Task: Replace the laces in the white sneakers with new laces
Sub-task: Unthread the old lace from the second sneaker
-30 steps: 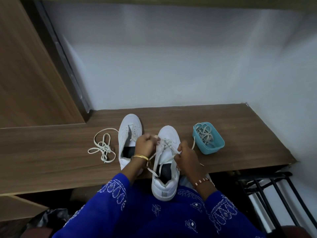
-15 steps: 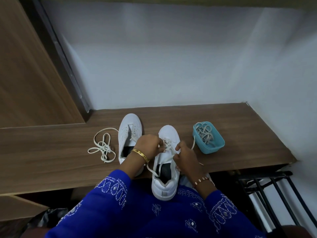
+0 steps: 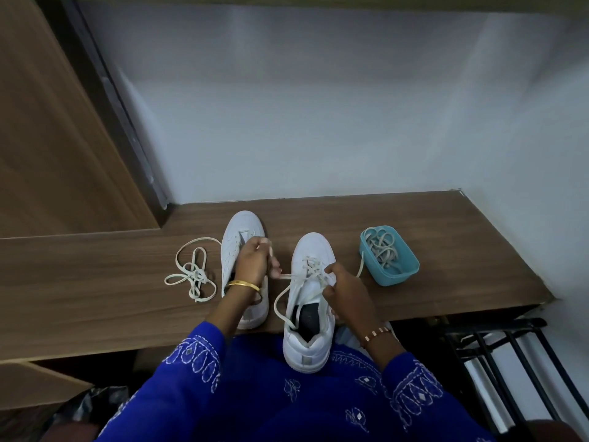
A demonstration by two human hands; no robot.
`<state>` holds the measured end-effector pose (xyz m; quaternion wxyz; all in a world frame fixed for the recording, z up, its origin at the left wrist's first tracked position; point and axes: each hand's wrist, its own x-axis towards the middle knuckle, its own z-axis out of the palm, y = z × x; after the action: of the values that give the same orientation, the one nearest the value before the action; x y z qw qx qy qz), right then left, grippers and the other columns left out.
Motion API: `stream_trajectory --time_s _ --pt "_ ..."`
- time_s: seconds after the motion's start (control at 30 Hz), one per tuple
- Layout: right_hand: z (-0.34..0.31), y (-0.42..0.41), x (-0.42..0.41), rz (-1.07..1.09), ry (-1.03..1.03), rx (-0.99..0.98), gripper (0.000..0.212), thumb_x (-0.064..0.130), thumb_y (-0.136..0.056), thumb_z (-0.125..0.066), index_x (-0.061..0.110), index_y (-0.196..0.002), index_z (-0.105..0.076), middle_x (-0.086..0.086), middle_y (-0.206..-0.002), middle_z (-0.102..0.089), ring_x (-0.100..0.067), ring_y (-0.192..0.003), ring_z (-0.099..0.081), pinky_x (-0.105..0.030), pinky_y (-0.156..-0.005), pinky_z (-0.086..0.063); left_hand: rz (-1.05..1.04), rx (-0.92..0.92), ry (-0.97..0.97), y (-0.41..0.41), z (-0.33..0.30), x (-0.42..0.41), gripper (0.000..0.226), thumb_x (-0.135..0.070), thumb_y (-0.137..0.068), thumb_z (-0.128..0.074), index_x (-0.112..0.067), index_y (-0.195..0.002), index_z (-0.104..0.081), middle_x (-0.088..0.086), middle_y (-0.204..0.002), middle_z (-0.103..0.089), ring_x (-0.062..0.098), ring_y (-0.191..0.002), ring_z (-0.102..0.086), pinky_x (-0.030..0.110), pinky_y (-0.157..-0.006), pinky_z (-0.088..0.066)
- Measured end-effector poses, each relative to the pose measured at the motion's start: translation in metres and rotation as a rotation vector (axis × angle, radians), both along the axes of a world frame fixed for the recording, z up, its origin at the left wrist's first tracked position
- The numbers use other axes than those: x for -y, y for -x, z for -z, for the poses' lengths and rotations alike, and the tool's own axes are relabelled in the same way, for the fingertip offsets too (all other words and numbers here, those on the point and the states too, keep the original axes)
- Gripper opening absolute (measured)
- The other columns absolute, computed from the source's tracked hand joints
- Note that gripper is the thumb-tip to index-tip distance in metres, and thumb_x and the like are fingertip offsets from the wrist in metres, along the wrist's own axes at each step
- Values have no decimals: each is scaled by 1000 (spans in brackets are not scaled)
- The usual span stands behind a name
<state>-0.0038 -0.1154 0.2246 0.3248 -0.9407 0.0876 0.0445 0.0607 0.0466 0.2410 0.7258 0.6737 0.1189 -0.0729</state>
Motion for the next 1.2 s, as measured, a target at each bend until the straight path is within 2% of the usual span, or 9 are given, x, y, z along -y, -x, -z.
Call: stream_trajectory --time_s 0.23,0.33,0.47,0.63,0.8,0.9,1.0,1.1,1.2 --pt "-3 1 -3 0 -3 -20 39 6 -87 -43 10 -126 -44 -20 -95 -64 -31 -87 -61 -25 -62 -37 667 502 -1271 8 21 15 34 -44 -87 -55 -25 -115 -62 2 -107 -60 21 -101 -56 32 -83 -45" --pt "-4 2 -2 1 -14 -24 39 5 -87 -43 9 -125 -44 -20 -93 -64 -32 -85 -61 -28 -64 -41 590 654 -1420 15 16 22 27 -35 -87 -54 -27 -109 -67 3 -103 -62 24 -99 -57 28 -75 -36" --pt "-5 2 -3 8 -24 -29 38 4 -87 -43 9 -124 -44 -20 -92 -64 -33 -86 -61 -31 -66 -45 431 786 -1243 19 21 20 12 -16 -72 -63 -16 -73 -75 6 -68 -67 29 -66 -63 28 -60 -39" --pt "-7 2 -2 25 -46 -27 34 2 -85 -44 8 -119 -45 -8 -70 -54 -31 -72 -61 -39 -65 -51 304 303 -527 18 21 19 11 -5 -84 -63 -4 -81 -73 13 -91 -72 10 -75 -62 14 -67 -45" --pt "-7 3 -2 71 -43 -25 33 1 -84 -45 6 -117 -45 -7 -73 -51 -28 -71 -57 -35 -62 -46 36 -115 482 17 4 21 31 -5 -99 -29 -6 -74 -48 9 -64 -70 17 -59 -69 23 -57 -57" --pt "-6 4 -2 88 -54 -31 31 1 -84 -45 6 -115 -44 -9 -76 -52 -27 -71 -55 -32 -60 -44 -96 -176 523 7 -4 14 30 -13 -101 -26 -10 -76 -42 1 -43 -55 14 -35 -54 26 -48 -54" --pt "-5 4 -4 103 -86 -34 30 1 -84 -45 8 -113 -44 -12 -79 -56 -34 -75 -62 -42 -67 -54 -179 -87 199 -4 1 -2 29 -14 -98 -32 -16 -71 -41 2 -50 -41 19 -40 -36 22 -37 -42" --pt "-4 3 -4 109 -86 -21 29 2 -84 -45 9 -112 -44 -13 -78 -57 -36 -75 -63 -47 -67 -55 -88 214 -489 -9 9 -19 22 -15 -93 -42 -14 -73 -50 2 -58 -47 25 -59 -46 31 -58 -40" --pt "-3 4 -5 102 -93 -15 30 2 -84 -44 9 -113 -44 -15 -77 -58 -37 -74 -63 -48 -66 -55 220 407 -1050 0 12 -17 23 -26 -92 -47 -10 -92 -64 8 -83 -61 26 -79 -56 28 -66 -37"
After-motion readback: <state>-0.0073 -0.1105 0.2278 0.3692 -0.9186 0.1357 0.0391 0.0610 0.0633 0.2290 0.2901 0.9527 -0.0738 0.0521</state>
